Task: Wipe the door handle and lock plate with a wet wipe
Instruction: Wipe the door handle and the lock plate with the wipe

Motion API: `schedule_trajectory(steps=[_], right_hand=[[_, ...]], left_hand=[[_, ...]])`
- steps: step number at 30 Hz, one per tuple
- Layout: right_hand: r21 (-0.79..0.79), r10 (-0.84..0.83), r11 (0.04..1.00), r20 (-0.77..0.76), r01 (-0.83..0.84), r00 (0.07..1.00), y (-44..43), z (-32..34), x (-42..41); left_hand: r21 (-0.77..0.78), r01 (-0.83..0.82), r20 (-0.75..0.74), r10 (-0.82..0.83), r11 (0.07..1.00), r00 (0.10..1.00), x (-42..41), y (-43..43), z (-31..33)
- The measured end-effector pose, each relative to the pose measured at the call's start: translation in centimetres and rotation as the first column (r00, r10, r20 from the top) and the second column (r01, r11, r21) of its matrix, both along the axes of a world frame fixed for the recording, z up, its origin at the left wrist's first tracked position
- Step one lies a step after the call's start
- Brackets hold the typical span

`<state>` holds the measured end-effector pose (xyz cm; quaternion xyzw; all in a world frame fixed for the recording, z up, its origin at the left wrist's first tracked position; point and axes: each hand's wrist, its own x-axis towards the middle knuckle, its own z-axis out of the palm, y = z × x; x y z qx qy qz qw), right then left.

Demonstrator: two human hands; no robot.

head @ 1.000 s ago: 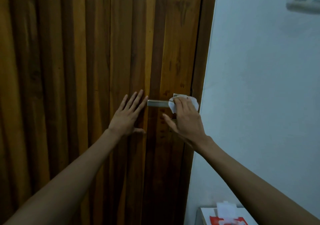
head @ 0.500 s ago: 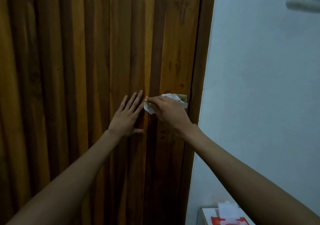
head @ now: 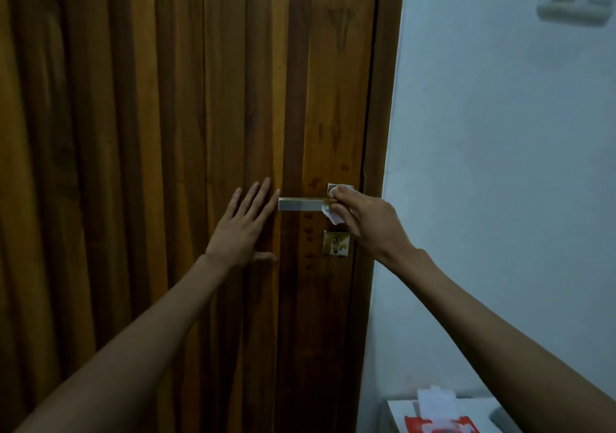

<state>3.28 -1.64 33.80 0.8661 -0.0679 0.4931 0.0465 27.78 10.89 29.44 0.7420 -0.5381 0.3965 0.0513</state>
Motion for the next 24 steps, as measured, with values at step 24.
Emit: schedule_trajectory(steps=[24], right_hand=[[-0.427,-0.106,0.896,0.054,0.119,0.993,-3.6,8.1,2.3]], left_hand=[[-0.141,0.133,0.212,-0.102,0.981,0.972,1.0,-1.5,14.2]])
